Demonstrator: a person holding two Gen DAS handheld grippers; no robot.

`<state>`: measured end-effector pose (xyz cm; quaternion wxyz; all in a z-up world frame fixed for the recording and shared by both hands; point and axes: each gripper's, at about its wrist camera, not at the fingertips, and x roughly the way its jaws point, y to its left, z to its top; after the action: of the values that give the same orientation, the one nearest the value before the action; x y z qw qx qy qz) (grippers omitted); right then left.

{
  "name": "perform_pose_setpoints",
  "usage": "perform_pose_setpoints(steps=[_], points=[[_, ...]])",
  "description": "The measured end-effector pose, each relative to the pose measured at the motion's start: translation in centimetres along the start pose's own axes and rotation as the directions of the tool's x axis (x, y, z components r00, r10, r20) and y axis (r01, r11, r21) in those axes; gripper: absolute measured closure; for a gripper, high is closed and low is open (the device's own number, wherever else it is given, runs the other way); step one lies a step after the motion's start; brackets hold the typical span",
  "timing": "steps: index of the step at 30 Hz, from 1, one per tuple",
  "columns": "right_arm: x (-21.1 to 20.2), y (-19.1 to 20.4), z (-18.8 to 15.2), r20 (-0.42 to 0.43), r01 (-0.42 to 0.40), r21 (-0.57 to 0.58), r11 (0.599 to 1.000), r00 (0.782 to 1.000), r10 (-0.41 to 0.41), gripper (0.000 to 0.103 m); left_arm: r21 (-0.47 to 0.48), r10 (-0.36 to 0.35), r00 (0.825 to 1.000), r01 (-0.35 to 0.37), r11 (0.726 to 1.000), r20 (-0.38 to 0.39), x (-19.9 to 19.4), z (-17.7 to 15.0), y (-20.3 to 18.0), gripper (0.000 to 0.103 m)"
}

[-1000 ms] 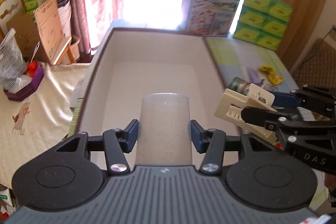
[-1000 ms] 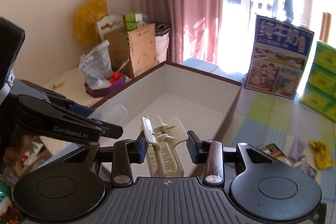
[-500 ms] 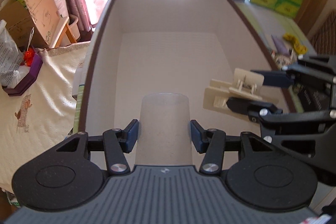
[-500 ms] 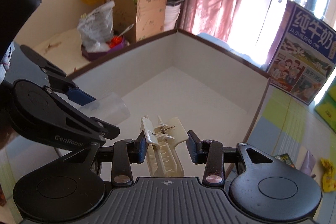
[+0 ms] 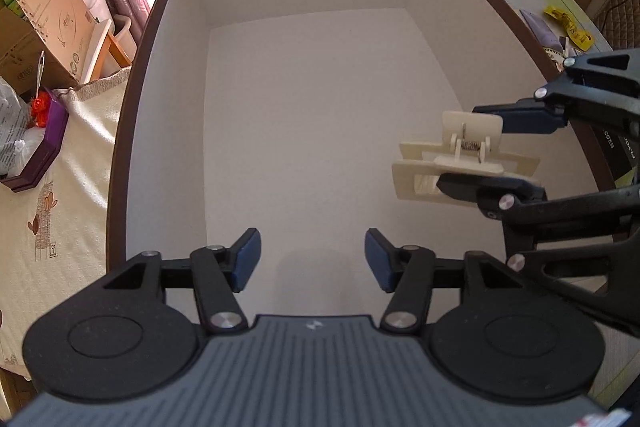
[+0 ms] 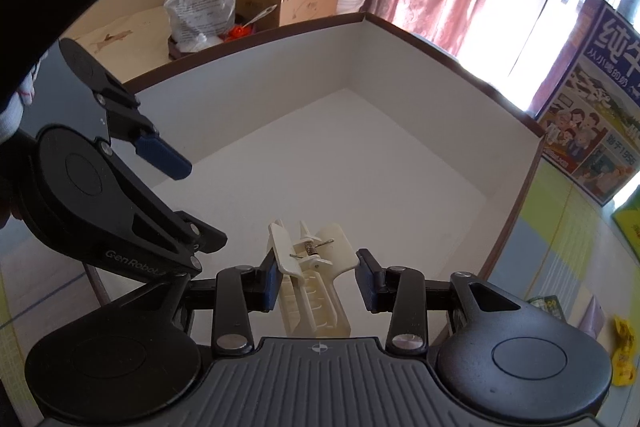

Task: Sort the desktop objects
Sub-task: 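Carry the white hair clip with the right gripper over the brown box, then open the right gripper to drop the hair clip into the box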

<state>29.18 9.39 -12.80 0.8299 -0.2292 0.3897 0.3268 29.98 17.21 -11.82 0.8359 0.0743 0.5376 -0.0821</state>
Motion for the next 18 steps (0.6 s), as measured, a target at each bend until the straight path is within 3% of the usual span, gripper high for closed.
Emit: perform_pose_setpoints(steps=[8, 12, 14, 18], points=[[-0.2, 0.0, -0.1, 0.011, -0.002, 0.000, 1.000, 1.000, 0.002, 0.063, -0.011, 0.004, 1.000, -0.003, 1.000, 0.020, -1.0, -0.1, 0.4, 0.045], [-1.2, -0.5, -0.4, 0.039, 0.015, -0.003, 1.000, 0.999, -0.015, 0.038, -0.024, 0.003, 1.000, -0.002, 1.000, 0.028, -1.7, -0.2, 0.3, 0.046], [-1.9, -0.7, -0.5, 0.061, 0.016, 0.009, 1.000, 0.998, -0.016, 0.032, -0.034, 0.000, 0.999, 0.001, 0.999, 0.037, -2.2, -0.3, 0.4, 0.045], [-3.3, -1.1, -0.6, 0.087, 0.020, 0.041, 0.999, 0.996, -0.023, 0.017, -0.033, 0.037, 0.997, -0.035, 0.999, 0.066, -3.6, -0.6, 0.3, 0.026]])
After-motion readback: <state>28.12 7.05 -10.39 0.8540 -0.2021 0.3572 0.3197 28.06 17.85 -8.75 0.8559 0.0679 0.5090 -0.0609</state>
